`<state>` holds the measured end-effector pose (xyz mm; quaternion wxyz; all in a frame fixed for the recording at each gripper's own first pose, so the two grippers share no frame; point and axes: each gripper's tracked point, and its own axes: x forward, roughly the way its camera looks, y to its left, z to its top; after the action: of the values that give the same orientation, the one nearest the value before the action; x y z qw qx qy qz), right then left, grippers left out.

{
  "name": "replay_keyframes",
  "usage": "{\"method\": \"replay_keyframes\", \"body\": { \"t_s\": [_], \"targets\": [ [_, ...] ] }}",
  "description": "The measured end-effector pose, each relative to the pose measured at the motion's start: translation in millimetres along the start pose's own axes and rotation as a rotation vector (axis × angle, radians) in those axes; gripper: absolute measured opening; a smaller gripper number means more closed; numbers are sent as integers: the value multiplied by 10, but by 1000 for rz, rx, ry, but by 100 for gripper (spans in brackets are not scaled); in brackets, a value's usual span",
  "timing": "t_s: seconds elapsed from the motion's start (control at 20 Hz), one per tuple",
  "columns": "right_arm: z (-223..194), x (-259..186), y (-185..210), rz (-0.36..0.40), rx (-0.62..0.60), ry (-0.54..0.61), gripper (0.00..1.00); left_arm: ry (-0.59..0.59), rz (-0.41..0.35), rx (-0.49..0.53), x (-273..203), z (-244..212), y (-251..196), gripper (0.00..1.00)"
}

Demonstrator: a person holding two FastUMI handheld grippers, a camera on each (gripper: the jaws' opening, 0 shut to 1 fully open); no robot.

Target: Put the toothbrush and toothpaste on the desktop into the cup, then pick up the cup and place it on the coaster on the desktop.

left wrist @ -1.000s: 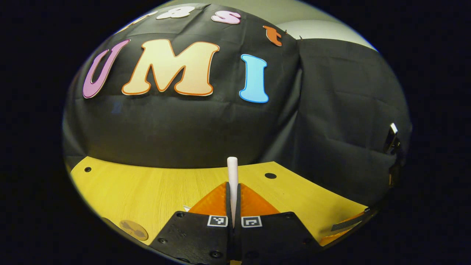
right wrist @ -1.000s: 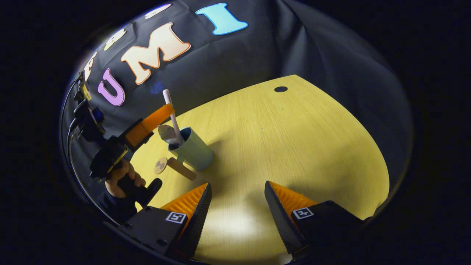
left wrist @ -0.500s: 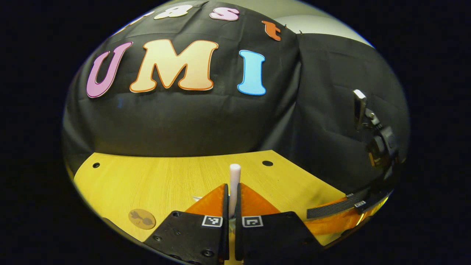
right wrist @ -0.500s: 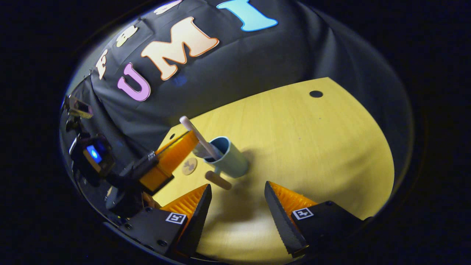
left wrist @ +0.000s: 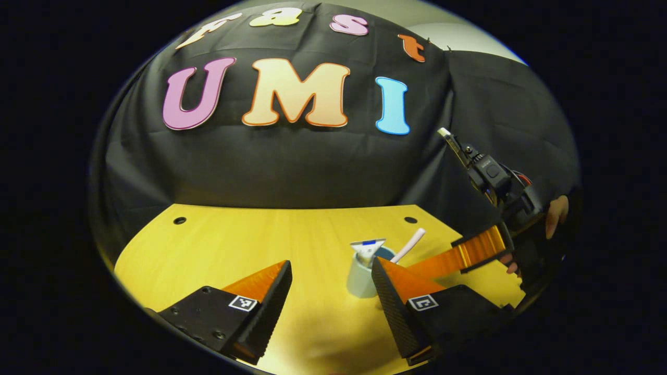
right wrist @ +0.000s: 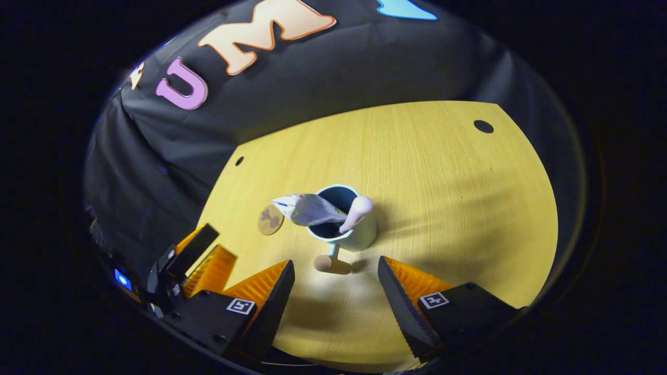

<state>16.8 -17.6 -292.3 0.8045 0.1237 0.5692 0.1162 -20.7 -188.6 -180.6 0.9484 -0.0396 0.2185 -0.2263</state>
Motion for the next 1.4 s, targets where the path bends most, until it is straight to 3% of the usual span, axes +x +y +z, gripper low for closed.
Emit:
{"method": "replay_keyframes", "body": {
  "t_s": [0.15, 0.6, 0.65, 0.8, 0.85, 1.15, 1.4],
  "targets": [
    [-18, 215, 67, -48, 12, 80, 98, -10, 69, 40, -216, 13, 501, 89],
    [-110, 785, -62, -272, -201, 213, 95, 48, 233, 24, -626, -231, 1571, 89],
    [-116, 839, -96, -303, -228, 220, 87, 54, 245, 25, -663, -257, 1643, 89],
    [-125, 923, -218, -371, -310, 233, 87, 55, 267, 19, -758, -272, 1803, 89],
    [-151, 957, -269, -388, -330, 242, 80, 54, 273, 20, -778, -264, 1841, 89],
    [-217, 980, -123, -334, -323, 272, 36, 71, 252, 15, -804, -337, 1964, 90],
    [-174, 1018, 305, -263, -326, 221, 34, 60, 239, 33, -782, -288, 2062, 89]
  ]
}}
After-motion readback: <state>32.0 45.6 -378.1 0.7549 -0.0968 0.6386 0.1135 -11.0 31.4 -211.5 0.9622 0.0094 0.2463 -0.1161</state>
